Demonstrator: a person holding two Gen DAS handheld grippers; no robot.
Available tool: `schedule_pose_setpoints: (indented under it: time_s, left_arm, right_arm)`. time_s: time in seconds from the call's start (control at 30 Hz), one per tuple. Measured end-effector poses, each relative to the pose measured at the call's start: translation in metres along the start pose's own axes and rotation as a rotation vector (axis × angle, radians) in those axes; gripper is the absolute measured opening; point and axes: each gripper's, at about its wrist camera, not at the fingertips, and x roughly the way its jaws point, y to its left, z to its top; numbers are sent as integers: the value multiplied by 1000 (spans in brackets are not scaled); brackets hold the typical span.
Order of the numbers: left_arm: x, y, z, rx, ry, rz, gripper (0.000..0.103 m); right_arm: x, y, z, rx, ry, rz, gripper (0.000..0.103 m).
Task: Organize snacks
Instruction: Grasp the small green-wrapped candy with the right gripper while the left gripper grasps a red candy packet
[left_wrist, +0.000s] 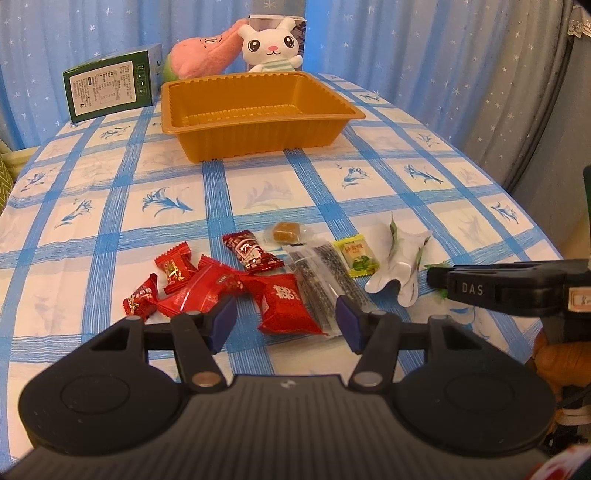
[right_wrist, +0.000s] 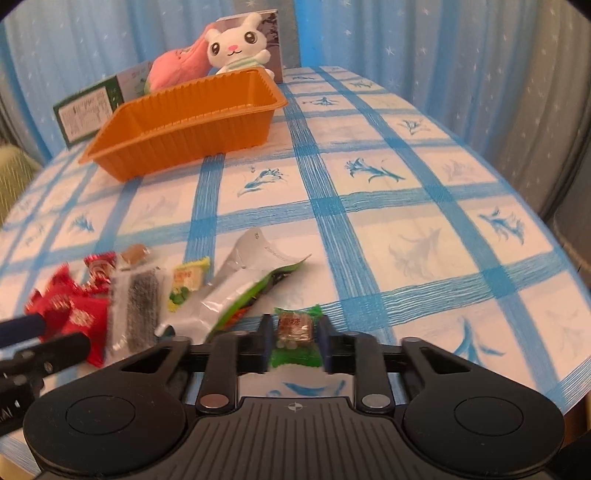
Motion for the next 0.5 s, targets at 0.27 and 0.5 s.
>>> schedule_pose_setpoints:
  time_s: [0.27,0.5]
  left_arm:
    - [10,-6,3,4,10,34,39]
    - [27,-5,4,27,45,81,29]
  right_arm:
    - [-4,1,-1,-42,-22,-1,22]
    - [-3,-1,0,-39,-9,-1,22]
